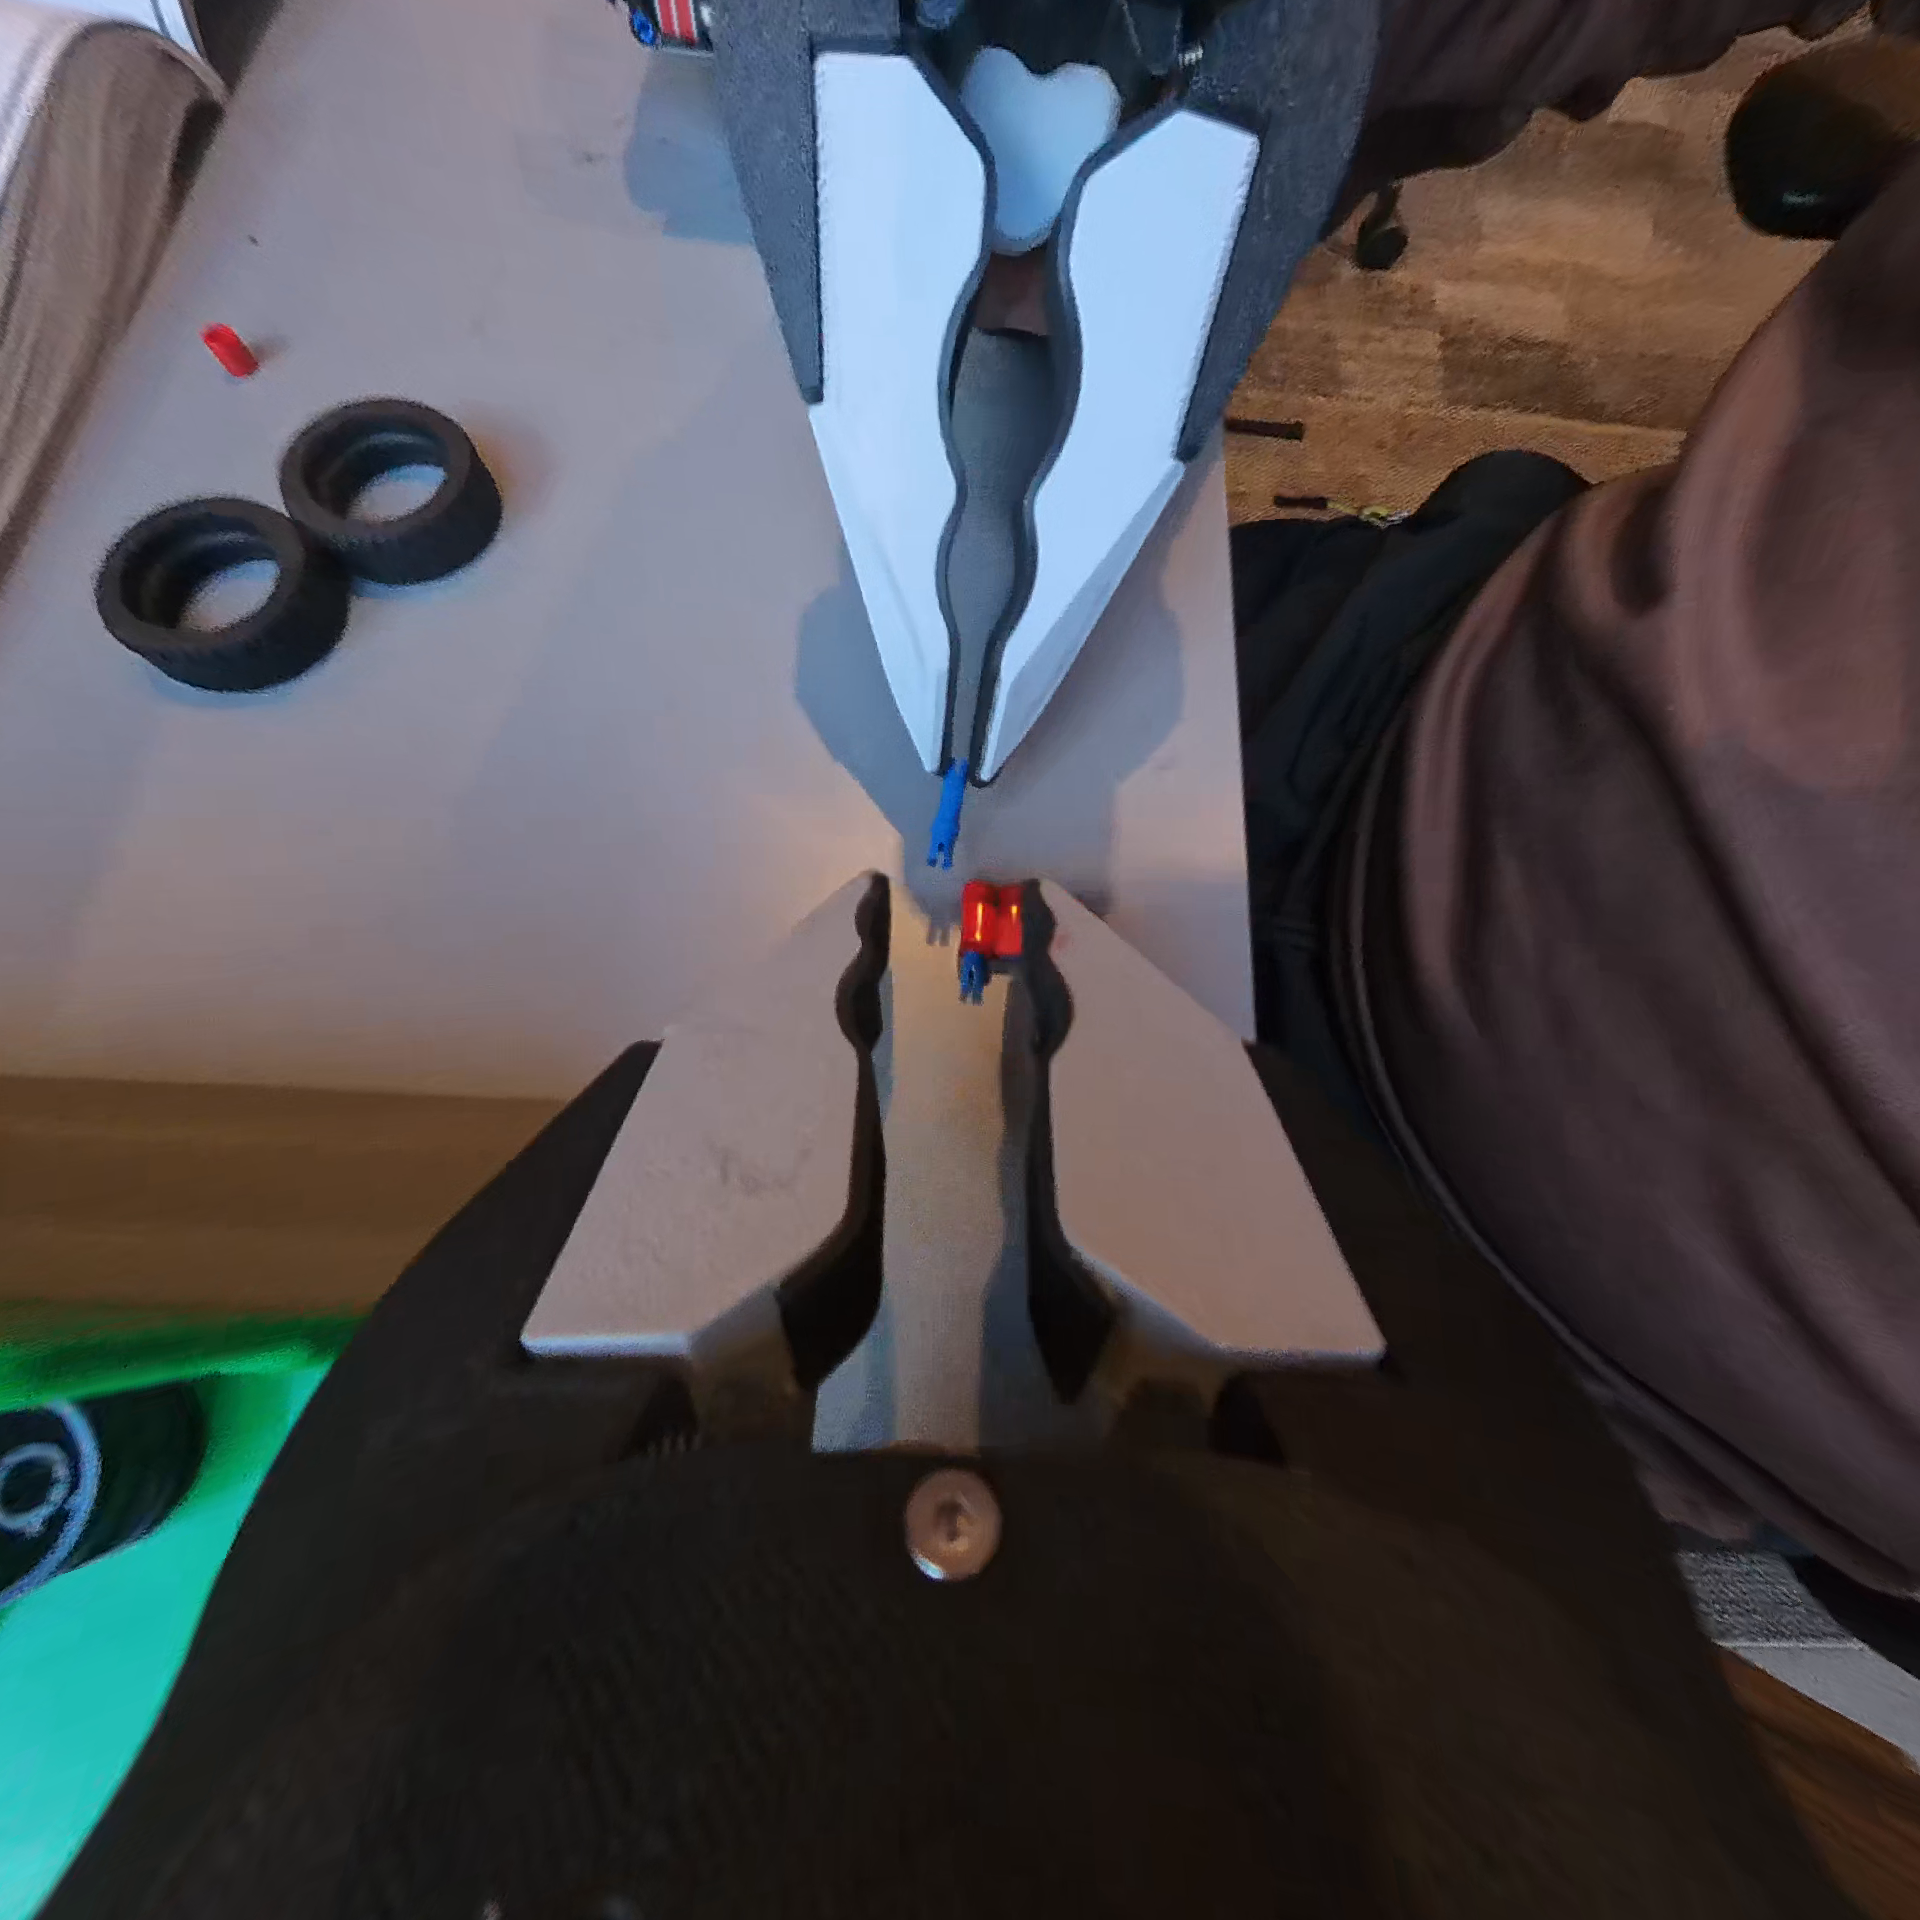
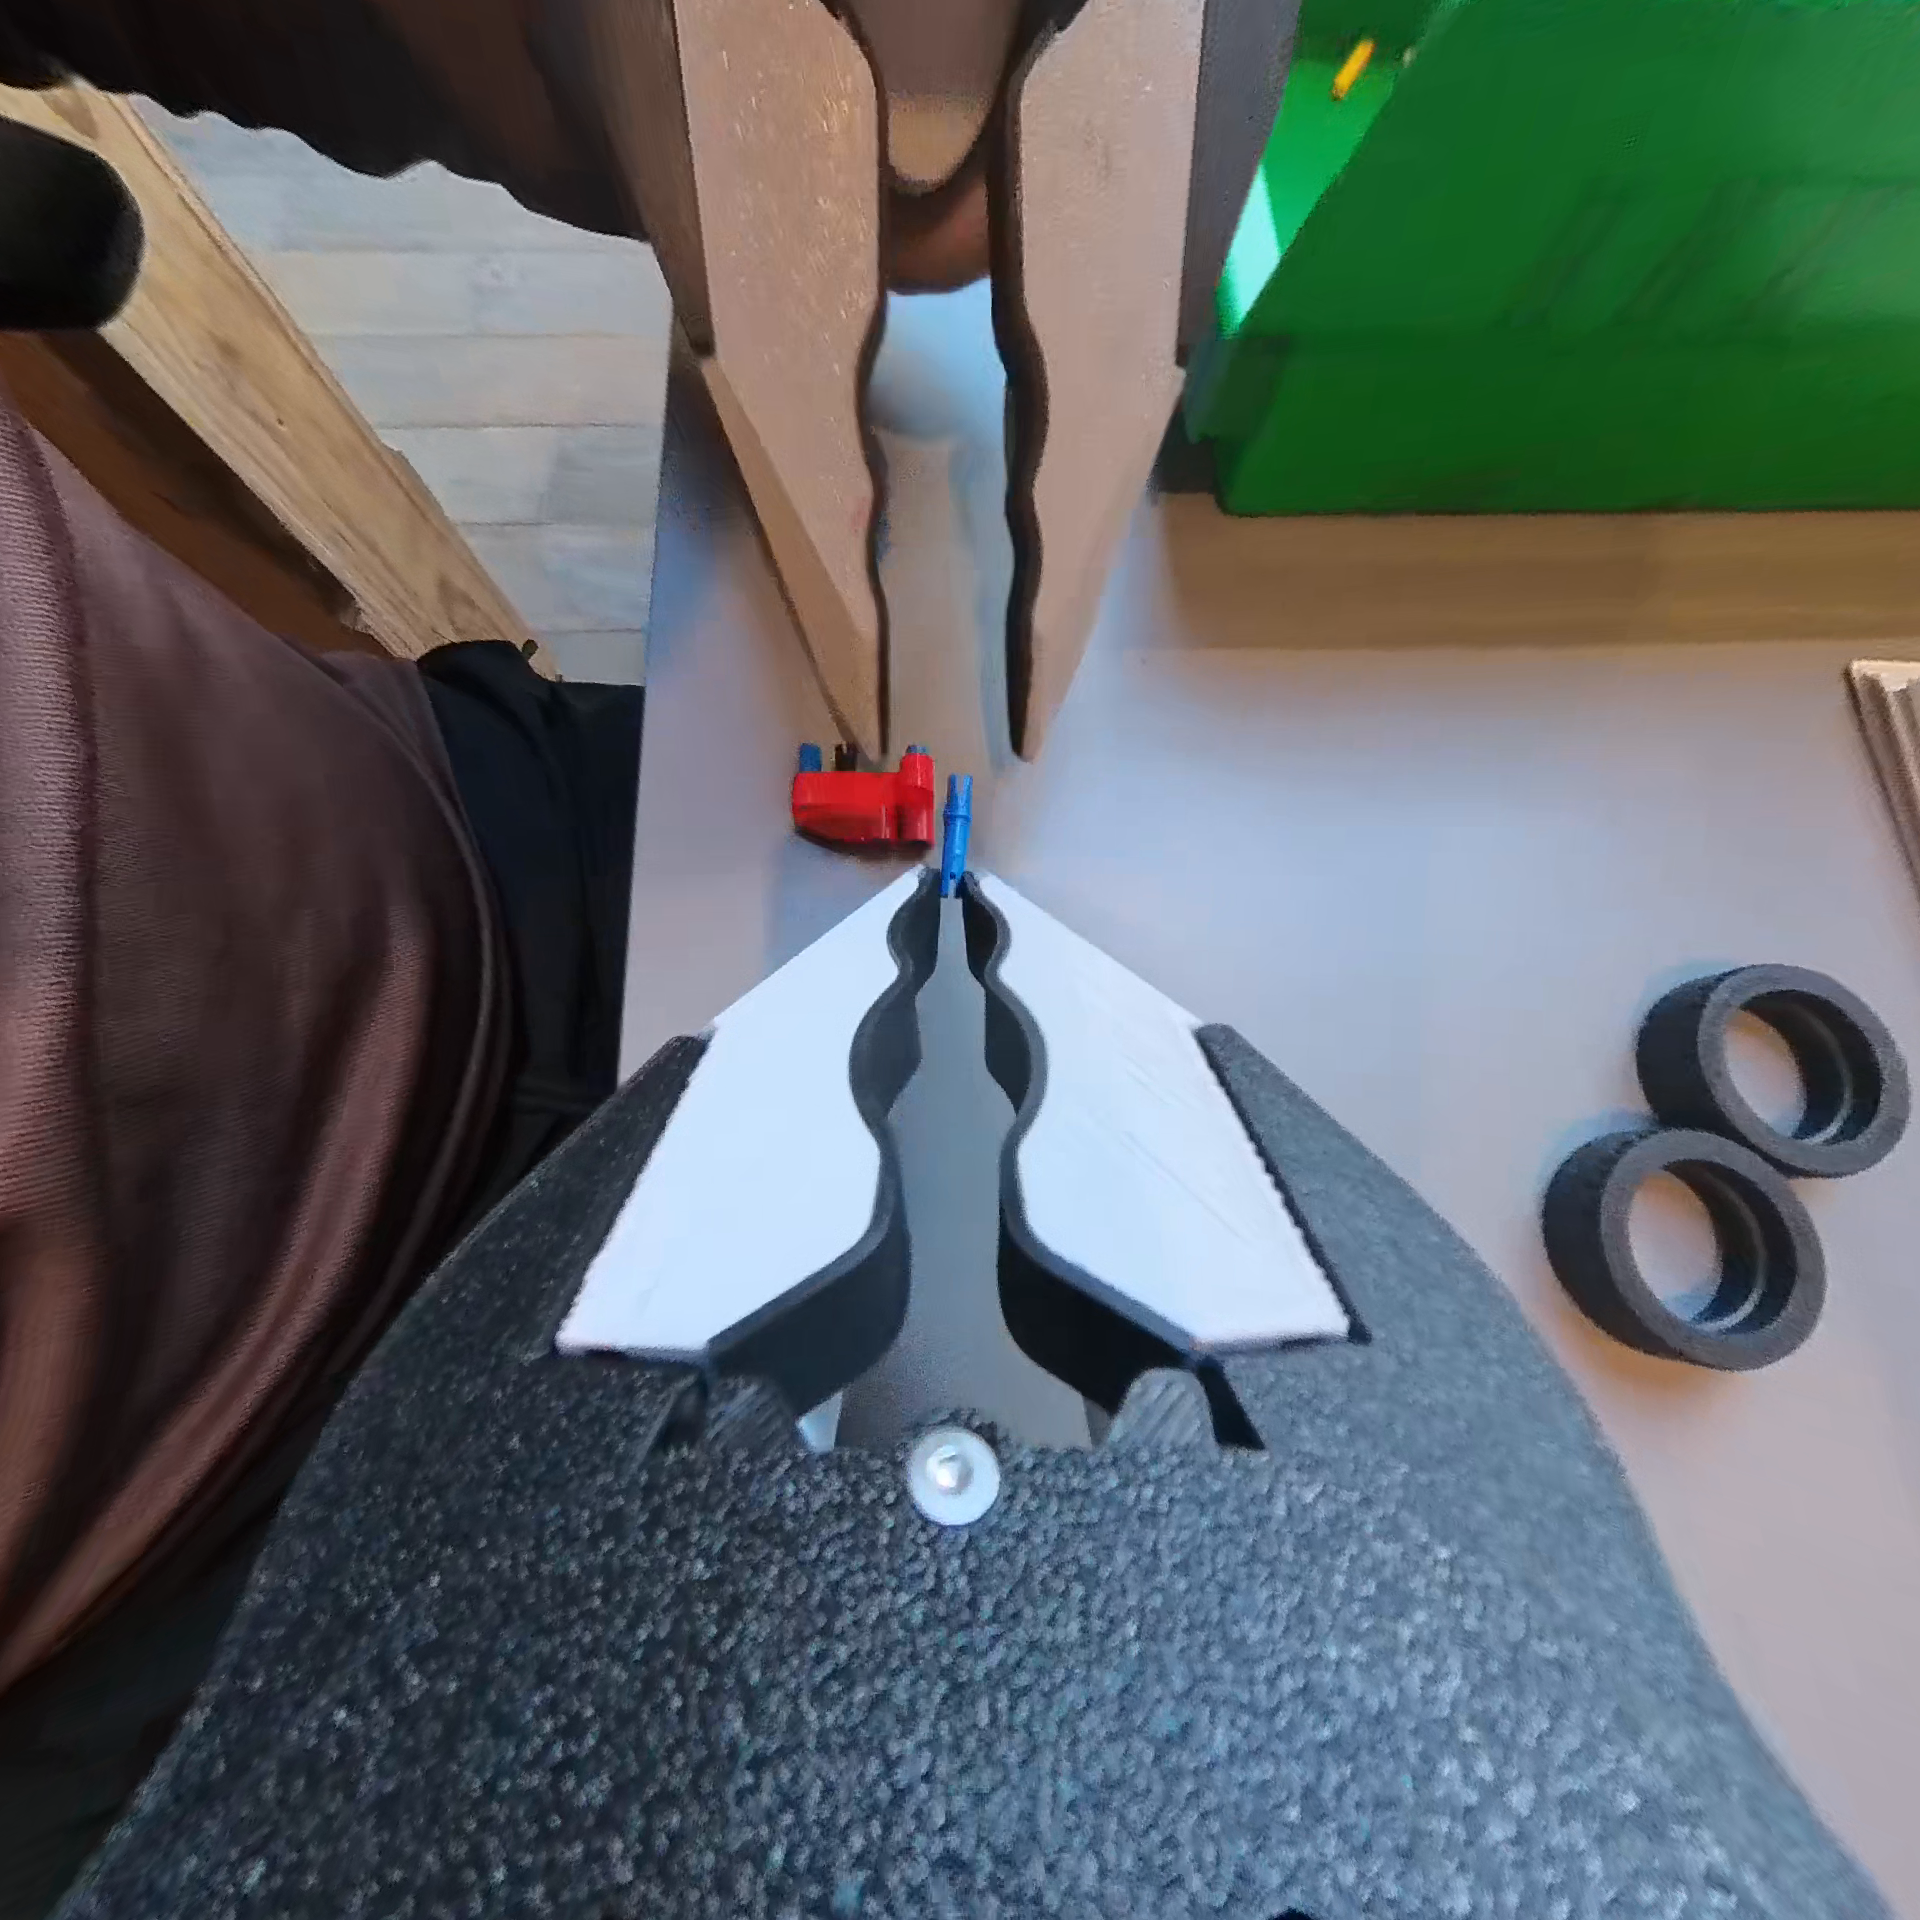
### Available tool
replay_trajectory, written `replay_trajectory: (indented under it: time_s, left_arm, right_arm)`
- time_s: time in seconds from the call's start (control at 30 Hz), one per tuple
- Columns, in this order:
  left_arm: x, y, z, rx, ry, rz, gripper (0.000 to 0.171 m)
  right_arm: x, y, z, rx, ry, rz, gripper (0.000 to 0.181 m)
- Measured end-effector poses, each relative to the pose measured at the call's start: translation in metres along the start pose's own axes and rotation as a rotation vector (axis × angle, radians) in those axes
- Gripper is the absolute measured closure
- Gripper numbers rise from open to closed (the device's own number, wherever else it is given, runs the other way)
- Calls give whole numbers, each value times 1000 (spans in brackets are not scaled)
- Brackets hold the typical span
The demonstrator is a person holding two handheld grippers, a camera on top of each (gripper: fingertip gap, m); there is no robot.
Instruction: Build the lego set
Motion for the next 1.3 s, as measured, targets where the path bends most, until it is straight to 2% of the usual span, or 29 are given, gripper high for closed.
replay_trajectory:
  time_s: [0.1, 0.17, 0.23, 0.37, 0.5, 0.57, 0.67, 0.7, 0.73, 0.93, 1.3]
  left_arm:
    - [-9, -6, -3, -47, -70, 69, 156]
    - [-11, -11, -5, -69, -121, 103, 169]
    - [-12, -13, -6, -90, -147, 109, 170]
    - [-13, -14, -5, -98, -143, 78, 170]
    - [-12, -13, -10, -148, -252, 39, 170]
    - [-12, -12, -13, -143, -278, 1, 170]
    - [-14, -8, -12, -137, -278, -69, 171]
    - [-14, -7, -12, -132, -279, -89, 171]
    - [-15, -6, -13, -126, -282, -106, 171]
    - [-16, -3, -13, -144, -282, -150, 170]
    - [-16, 1, -14, -129, -267, -202, 170]
  right_arm:
    - [-4, 5, 1, 10, 2, -15, 179]
    - [-4, 7, 2, 11, -2, -12, 179]
    - [-3, 8, 2, 22, -6, -17, 179]
    - [0, 10, 2, 55, -12, -58, 179]
    - [0, 14, 1, 50, -31, -172, 171]
    - [-3, 18, 2, 49, -24, -210, 181]
    - [-6, 22, 2, 90, 7, -242, 181]
    - [-7, 24, 2, 106, 8, -253, 175]
    - [-8, 25, 1, 111, 5, -257, 170]
    - [-8, 28, 6, 98, 27, -247, 168]
    - [-13, 27, 8, 125, 40, -272, 178]
Point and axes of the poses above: each gripper's, where its closed fingertips meet, y back along the fingers, x out of its underside, z = x × y across the jaws, the point moved 9 cm from there along y, back along the fingers, and after that the axes turned 10 degrees about x, right-handed, at the moved point
